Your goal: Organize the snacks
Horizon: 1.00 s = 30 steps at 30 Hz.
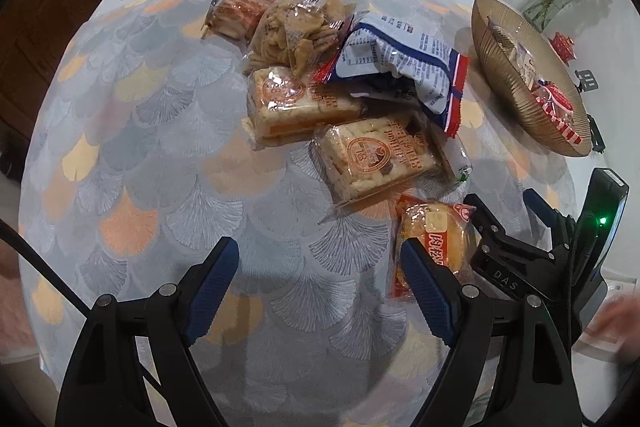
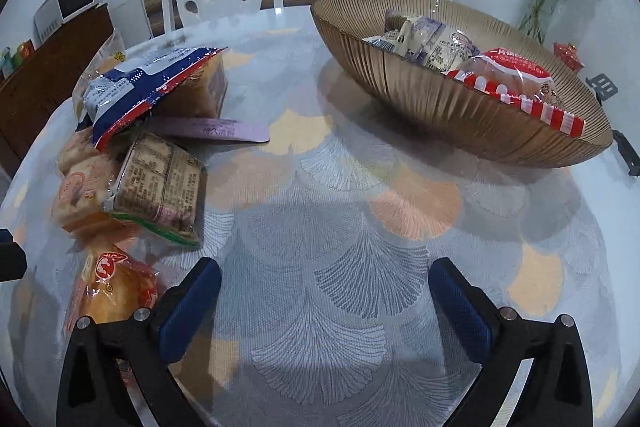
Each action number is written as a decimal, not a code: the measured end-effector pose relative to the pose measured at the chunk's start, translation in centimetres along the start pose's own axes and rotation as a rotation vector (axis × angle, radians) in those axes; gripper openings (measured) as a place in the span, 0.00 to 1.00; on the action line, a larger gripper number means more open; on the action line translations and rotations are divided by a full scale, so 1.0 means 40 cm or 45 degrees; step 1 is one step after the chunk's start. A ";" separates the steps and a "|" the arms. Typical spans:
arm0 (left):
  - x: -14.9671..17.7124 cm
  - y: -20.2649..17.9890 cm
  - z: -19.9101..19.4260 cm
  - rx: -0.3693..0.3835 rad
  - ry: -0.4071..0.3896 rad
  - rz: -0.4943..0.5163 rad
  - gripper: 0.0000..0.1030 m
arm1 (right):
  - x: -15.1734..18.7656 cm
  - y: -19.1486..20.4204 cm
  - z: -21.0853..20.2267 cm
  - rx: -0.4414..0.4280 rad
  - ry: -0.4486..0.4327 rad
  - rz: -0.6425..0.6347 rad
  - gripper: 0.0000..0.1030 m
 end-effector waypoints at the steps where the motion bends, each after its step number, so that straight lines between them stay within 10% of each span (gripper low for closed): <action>1: 0.001 -0.002 -0.001 -0.001 0.001 0.005 0.80 | 0.000 0.000 0.000 0.000 0.000 0.000 1.00; 30: 0.001 0.042 -0.054 -0.003 -0.075 -0.024 0.80 | -0.005 0.001 0.006 0.000 0.002 -0.001 1.00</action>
Point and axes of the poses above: each gripper's, at about its wrist camera, not at the fingertips, and z roughly the way its jaws point, y to its left, x to its underside, the point moved 6 cm from there along z, roughly the way its jaws point, and after that the axes turned 7 degrees about z, right-handed, at the moved point
